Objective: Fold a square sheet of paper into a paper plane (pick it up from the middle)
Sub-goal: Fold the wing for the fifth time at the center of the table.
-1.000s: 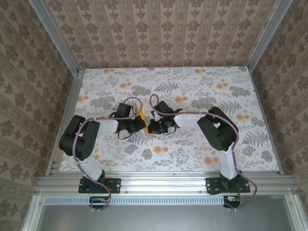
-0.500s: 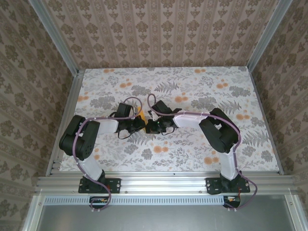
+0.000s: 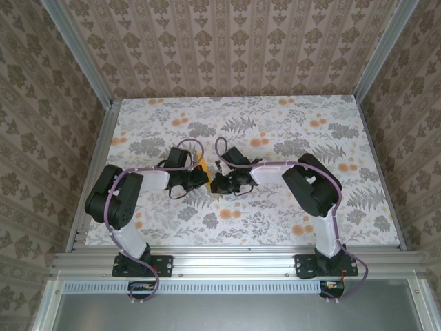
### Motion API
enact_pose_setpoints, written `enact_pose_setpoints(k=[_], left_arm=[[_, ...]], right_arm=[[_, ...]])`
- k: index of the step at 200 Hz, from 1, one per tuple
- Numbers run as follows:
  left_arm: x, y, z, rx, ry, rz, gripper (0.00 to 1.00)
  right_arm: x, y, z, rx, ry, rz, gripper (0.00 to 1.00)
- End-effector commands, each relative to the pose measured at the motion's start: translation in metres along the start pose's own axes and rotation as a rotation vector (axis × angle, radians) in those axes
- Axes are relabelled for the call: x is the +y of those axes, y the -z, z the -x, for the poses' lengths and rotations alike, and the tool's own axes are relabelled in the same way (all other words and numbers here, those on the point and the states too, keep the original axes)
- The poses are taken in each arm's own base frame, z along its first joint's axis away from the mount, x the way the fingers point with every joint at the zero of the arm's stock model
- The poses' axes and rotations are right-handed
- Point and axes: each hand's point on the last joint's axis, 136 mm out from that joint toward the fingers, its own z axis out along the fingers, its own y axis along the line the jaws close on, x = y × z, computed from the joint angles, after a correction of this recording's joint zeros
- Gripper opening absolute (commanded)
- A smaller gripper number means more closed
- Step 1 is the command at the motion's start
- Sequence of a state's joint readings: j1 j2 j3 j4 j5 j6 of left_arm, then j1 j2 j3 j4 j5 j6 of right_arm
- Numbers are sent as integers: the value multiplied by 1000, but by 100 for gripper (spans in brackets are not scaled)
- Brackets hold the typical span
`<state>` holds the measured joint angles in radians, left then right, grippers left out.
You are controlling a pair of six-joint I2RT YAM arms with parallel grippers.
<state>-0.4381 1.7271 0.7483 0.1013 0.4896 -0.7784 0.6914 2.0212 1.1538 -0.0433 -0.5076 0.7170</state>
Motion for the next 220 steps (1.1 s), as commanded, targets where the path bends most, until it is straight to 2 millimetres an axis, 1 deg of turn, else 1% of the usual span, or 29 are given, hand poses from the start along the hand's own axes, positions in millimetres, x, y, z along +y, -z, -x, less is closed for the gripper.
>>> enact_pose_setpoints(k=[1,18,34,51,64,77,97,125,141,153,166,177,204,220], left_arm=[[36,-7,-16,51,23,144,7],[33,-6,-15,47,18,135,7],[25,-4,-12,43,9,110,8],[19,-3,-8,36,1,100,9],[19,-2,-8,34,0,100,9],[20,-4,-8,35,4,101,9],[21,-5,-10,38,8,100,8],[22,-6,-10,43,14,101,8],[22,-6,-10,40,13,102,8],[22,-6,-10,42,12,102,8],[22,-6,-10,43,13,106,8],[22,-6,-10,41,10,108,8],[21,-5,-8,38,6,110,8],[20,-5,-6,35,4,109,8]], right_arm=[[-28,9,-40,97,-94,-73,10],[-18,24,-39,73,-69,-52,11],[0,38,-27,15,-30,-5,14],[13,42,-12,-35,4,26,17],[18,36,-3,-43,16,34,17],[19,27,5,-42,15,38,16],[18,12,12,-32,12,37,15],[17,0,16,-22,3,49,14],[14,-6,15,-8,-5,48,14],[7,-11,12,5,-16,33,14],[-4,-14,5,27,-36,4,13],[-14,-15,-5,45,-53,-23,12],[-37,-7,-32,98,-67,-95,12],[-36,3,-39,99,-54,-100,12]])
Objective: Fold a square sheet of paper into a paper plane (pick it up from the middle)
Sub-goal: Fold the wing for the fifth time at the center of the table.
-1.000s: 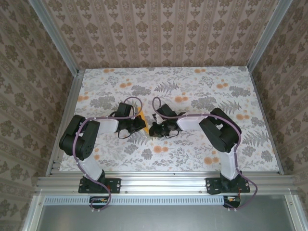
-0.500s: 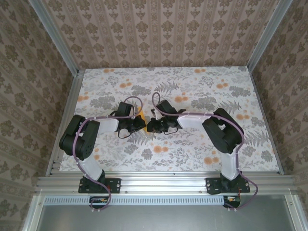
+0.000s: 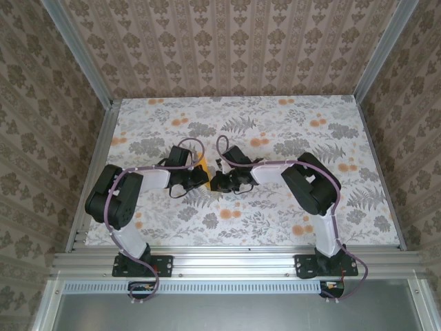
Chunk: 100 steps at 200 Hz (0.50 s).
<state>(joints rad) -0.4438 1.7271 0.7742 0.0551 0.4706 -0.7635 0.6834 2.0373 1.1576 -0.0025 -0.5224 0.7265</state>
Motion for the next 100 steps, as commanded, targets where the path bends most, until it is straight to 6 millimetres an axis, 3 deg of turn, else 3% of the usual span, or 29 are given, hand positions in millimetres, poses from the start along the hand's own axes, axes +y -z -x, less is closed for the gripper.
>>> enact_pose_setpoints(k=[1,16,55,100], left_arm=[[20,-6,-8,32,14,83,8],[16,-5,-5,27,9,75,8],[8,-3,0,18,0,58,9],[10,-5,-3,25,7,60,8]], right_arm=[[-37,8,-46,111,-52,-125,12],[-25,18,-41,84,-24,-103,13],[28,40,-3,-61,60,30,14],[19,10,7,-24,14,13,13]])
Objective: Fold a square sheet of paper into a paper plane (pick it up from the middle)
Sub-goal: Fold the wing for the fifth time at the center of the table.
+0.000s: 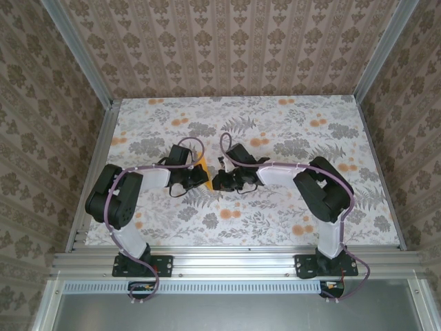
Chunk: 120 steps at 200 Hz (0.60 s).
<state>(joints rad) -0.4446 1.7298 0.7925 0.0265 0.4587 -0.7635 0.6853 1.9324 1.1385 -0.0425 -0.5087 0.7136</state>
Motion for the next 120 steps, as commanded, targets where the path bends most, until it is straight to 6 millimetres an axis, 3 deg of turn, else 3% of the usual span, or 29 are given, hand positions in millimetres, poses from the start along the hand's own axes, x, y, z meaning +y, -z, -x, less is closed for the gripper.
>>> enact_pose_setpoints(k=[1,61,92,120], left_arm=[[10,-6,-5,24,2,43,9],[10,-6,-5,26,6,46,9],[10,-5,-3,20,-6,55,9],[10,-2,13,-9,-24,49,12]], right_arm=[[-3,-19,4,15,-24,-4,13],[-22,-41,-5,49,-75,-5,12],[-46,-37,-22,85,-96,-107,12],[-72,-30,-42,149,-98,-230,11]])
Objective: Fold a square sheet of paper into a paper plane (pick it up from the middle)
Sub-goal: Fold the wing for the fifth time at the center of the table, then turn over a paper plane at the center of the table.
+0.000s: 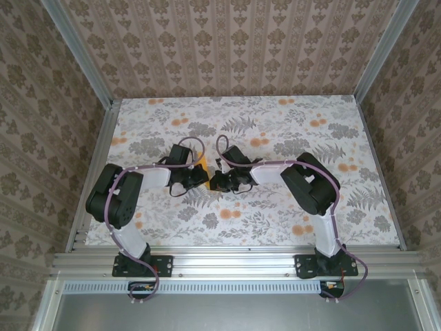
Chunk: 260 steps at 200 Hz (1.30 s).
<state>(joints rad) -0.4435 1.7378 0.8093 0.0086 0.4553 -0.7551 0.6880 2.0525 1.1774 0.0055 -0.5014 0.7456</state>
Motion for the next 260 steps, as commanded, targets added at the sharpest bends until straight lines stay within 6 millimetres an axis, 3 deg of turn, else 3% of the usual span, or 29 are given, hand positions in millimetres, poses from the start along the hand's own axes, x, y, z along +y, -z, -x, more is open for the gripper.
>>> enact_pose_setpoints(k=[1,41,72,91,108,127,145,175,233,260], left_arm=[[10,-2,12,-14,-21,39,12],[18,-2,39,-46,5,-37,20],[20,9,62,-81,6,-83,33],[12,24,76,-110,-16,-103,43],[-1,39,86,-137,-56,-106,50],[-7,56,92,-170,-84,-75,59],[-5,70,94,-199,-98,-12,66],[4,87,88,-232,-134,123,74],[13,87,75,-193,-141,413,75],[7,73,77,-171,-138,465,71]], right_arm=[[-54,-1,-42,128,-53,-213,11],[-81,4,-57,187,-43,-350,11],[-81,6,-57,192,-33,-366,11],[-61,9,-46,149,-6,-294,12],[-28,18,-26,75,33,-198,14],[6,34,0,-31,65,-108,24],[18,55,19,-126,65,-108,35],[9,89,41,-278,80,-195,55],[-38,133,55,-418,-24,-280,73],[-48,144,52,-456,-13,-318,100]])
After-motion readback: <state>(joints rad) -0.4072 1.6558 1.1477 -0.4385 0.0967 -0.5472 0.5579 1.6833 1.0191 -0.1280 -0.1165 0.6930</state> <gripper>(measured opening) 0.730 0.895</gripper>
